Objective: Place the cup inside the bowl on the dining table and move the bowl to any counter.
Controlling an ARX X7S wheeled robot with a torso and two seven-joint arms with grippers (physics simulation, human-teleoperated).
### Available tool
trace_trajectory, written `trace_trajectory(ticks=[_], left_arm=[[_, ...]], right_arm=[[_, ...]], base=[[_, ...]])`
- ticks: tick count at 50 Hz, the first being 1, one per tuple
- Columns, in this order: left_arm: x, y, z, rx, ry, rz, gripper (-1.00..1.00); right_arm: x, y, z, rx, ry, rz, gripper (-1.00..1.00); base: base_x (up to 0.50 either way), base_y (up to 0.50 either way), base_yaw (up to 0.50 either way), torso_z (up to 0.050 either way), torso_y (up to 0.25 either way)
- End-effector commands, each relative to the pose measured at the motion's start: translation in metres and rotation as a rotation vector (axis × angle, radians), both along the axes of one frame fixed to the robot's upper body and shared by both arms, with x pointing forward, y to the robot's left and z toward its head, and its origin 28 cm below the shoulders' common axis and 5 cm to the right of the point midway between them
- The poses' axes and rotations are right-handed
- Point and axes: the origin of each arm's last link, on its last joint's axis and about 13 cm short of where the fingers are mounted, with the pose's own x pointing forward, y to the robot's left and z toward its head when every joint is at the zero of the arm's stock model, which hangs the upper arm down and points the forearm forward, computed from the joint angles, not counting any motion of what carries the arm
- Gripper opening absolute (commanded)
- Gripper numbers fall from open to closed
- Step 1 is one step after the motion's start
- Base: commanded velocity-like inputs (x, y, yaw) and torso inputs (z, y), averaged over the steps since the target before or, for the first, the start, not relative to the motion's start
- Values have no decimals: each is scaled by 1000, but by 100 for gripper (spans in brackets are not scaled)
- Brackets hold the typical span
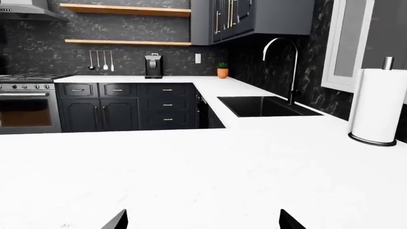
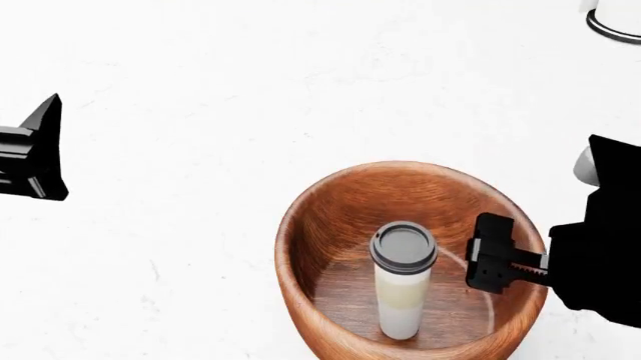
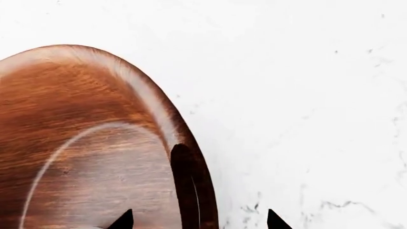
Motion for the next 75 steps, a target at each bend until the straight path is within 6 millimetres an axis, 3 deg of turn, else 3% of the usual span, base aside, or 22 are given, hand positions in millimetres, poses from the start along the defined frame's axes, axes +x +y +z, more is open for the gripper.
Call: trace_trajectory(ticks=[1, 6, 7, 28, 43, 58, 75], left_arm=[[1, -2, -3, -2, 5, 3, 100], [0, -1, -3, -2, 7, 2, 100], [0, -2, -3, -2, 7, 2, 100], [-2, 2, -3, -5, 10, -1, 100], [-2, -2, -4, -11, 8, -5, 100], [-1, -1, -11, -13, 25, -9, 100], [0, 3, -5, -4, 13, -4, 100]], right_arm=[[6, 1, -7, -4, 18, 5, 100], [5, -1, -5, -3, 4, -9, 100], [4, -1, -4, -7, -2, -11, -100], [9, -2, 4, 0, -34, -34, -100], [20, 1, 54, 7, -89, 54, -100], [30, -7, 61, 76, -269, 36, -100], [27, -7, 63, 82, -265, 52, -100]], base=[[0, 0, 0, 0, 0], [0, 0, 0, 0, 0], [0, 0, 0, 0, 0], [1, 0, 0, 0, 0], [0, 0, 1, 0, 0], [0, 0, 1, 0, 0], [0, 33, 0, 0, 0]])
